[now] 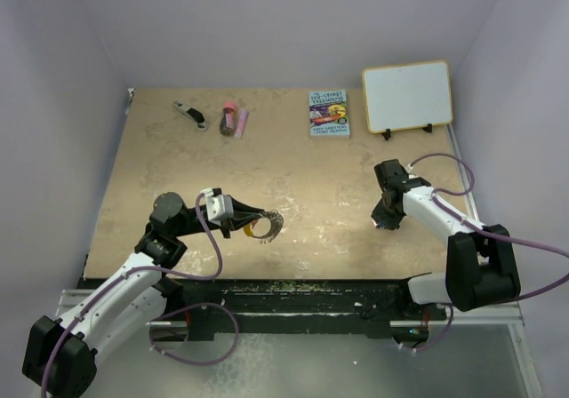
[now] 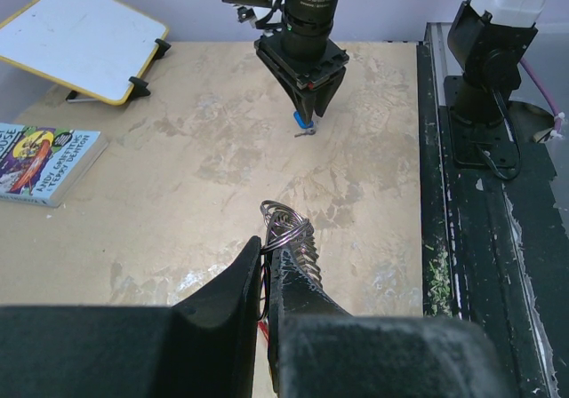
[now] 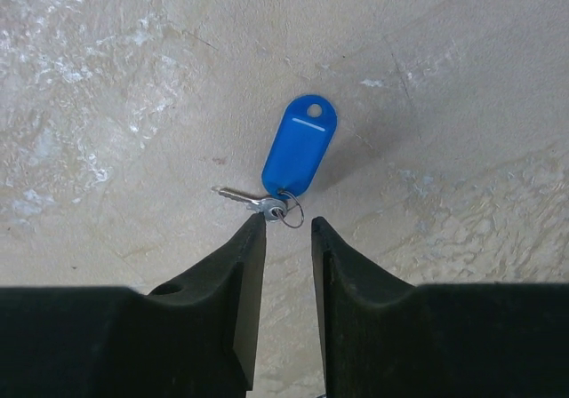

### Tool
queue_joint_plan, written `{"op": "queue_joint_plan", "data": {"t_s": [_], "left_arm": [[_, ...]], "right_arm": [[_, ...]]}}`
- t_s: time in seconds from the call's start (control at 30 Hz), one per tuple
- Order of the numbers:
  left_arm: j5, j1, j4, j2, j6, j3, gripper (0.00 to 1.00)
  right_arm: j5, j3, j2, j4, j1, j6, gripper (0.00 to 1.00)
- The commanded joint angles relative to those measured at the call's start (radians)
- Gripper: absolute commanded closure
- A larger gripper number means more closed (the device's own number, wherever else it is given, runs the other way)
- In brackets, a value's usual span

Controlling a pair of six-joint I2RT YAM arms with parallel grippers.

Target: Put the keys on the keyring

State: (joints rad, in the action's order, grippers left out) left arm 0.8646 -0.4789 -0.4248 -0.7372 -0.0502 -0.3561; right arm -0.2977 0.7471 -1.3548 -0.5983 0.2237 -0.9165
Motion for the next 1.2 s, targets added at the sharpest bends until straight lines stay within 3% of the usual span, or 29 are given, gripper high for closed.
{"op": "queue_joint_plan", "data": {"t_s": [0.0, 0.5, 0.7, 0.87, 1.1, 1.17], "left_arm": [[0.020, -0.003, -0.025, 0.011, -0.029, -0.022, 0.96], [0.027, -0.003, -0.018, 0.009, -0.031, -0.024, 0.96], [0.025, -0.003, -0.015, 0.011, -0.033, -0.024, 0.96], [0.027, -0.003, -0.014, 0.011, -0.033, -0.024, 0.96], [0.016, -0.003, -0.017, 0.006, -0.035, -0.024, 0.96], [0.004, -0.002, -0.027, 0.001, -0.034, -0.025, 0.96]], "right_arm": [[-0.031, 0.001, -0.004, 0.015, -0.010, -0.009, 0.71], [-0.032, -0.038, 0.009, 0.010, -0.012, -0.020, 0.71], [-0.022, -0.035, -0.020, 0.040, -0.013, -0.011, 0.82], [-0.019, -0.036, -0.013, 0.044, -0.013, -0.006, 1.00], [-0.039, -0.019, 0.014, 0.019, -0.011, 0.023, 1.00], [0.020, -0.004, 0.056, 0.054, -0.001, 0.078, 1.00]]}}
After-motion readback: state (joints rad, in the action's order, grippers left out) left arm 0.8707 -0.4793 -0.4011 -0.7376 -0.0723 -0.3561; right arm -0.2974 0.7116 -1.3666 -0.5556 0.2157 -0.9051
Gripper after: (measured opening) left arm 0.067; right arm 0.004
